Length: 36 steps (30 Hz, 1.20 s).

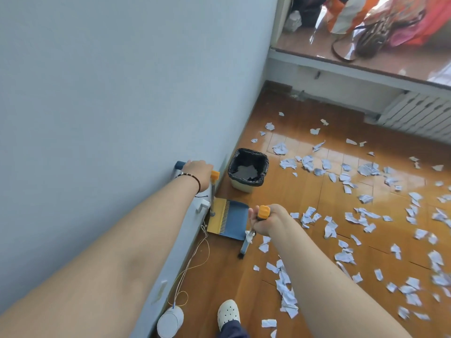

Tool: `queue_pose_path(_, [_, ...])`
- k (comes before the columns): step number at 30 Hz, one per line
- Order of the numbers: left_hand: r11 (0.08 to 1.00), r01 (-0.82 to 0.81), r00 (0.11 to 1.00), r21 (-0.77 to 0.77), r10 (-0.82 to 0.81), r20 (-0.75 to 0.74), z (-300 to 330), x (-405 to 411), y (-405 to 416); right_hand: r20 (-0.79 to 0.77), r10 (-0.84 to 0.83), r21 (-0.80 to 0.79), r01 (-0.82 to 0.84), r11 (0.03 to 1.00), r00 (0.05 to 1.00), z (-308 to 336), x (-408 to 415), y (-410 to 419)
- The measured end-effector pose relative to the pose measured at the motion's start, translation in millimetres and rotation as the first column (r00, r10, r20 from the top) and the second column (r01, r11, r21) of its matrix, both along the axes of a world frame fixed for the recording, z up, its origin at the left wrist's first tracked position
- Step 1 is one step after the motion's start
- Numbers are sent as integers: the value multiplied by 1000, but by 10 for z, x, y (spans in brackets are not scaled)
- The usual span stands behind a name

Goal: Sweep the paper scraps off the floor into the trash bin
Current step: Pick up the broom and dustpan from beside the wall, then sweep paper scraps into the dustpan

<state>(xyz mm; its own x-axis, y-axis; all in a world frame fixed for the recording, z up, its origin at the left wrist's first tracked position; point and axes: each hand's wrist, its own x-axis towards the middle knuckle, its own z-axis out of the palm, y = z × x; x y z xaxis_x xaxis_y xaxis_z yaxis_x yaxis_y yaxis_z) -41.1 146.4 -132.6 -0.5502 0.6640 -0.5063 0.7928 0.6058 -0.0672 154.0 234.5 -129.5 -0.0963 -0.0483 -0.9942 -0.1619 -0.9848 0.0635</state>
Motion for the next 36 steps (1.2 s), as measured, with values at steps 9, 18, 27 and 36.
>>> queue_pose_path(9, [986, 91, 995, -141, -95, -22, -327, 268, 140, 48, -155, -42, 157, 987, 987, -265, 371, 140])
queue_pose_path(18, [979, 185, 982, -89, -189, -32, -126, 911, 43, 100, 24, -15, -23, 1000, 995, -51, 859, 144])
queue_pose_path(27, [997, 58, 998, -50, -60, -37, -12, 1731, -361, 147, 407, 75, -421, 904, 901, 189, 1865, 206])
queue_pose_path(36, [995, -97, 995, 7, 98, -9, -101, 2730, -828, 189, 830, 258, -842, 473, 525, -21, 2893, 238])
